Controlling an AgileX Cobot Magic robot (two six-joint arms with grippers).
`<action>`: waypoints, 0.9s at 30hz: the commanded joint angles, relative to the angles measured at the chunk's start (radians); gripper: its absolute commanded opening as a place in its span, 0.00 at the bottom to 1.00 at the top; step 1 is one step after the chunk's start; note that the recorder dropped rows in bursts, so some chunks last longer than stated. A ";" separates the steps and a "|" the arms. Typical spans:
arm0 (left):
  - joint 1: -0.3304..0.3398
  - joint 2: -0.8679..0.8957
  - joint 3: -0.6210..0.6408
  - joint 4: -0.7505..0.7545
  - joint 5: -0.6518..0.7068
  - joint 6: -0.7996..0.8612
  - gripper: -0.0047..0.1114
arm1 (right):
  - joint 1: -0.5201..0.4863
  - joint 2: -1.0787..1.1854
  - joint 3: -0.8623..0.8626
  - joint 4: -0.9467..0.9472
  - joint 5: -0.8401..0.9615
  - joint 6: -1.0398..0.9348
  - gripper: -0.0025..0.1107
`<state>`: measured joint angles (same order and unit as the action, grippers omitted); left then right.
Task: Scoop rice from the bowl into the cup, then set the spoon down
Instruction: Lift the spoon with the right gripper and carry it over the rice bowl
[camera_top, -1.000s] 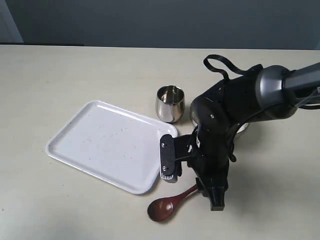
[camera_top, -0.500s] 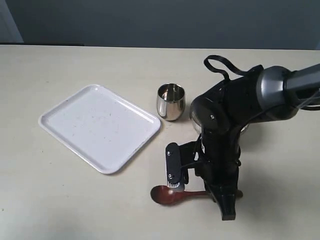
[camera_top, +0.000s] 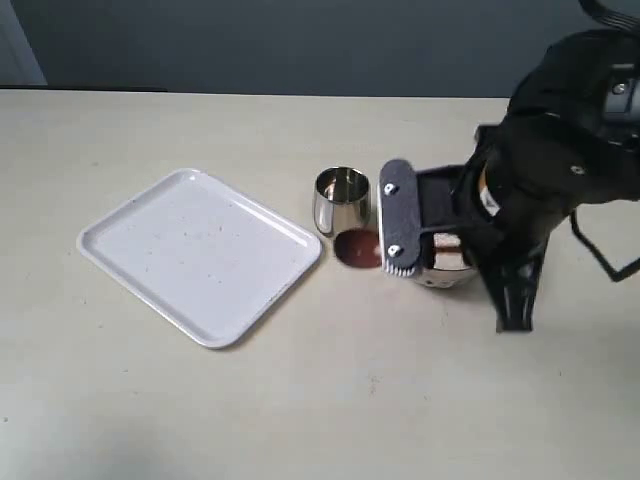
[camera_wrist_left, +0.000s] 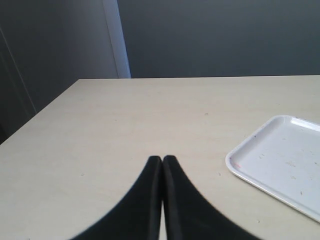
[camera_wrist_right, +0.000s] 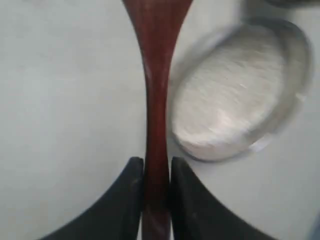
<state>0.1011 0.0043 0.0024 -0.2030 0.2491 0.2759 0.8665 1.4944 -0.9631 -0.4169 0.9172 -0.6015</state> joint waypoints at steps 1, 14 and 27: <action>-0.004 -0.004 -0.002 0.003 -0.015 -0.004 0.04 | -0.012 -0.019 0.001 -0.494 -0.049 0.248 0.02; -0.006 -0.004 -0.002 0.003 -0.015 -0.004 0.04 | -0.177 0.144 0.001 -0.739 -0.067 0.303 0.02; -0.006 -0.004 -0.002 0.003 -0.015 -0.004 0.04 | -0.179 0.293 0.001 -0.967 -0.038 0.307 0.02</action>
<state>0.1011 0.0043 0.0024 -0.2030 0.2491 0.2759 0.6922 1.7614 -0.9631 -1.3108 0.8487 -0.2977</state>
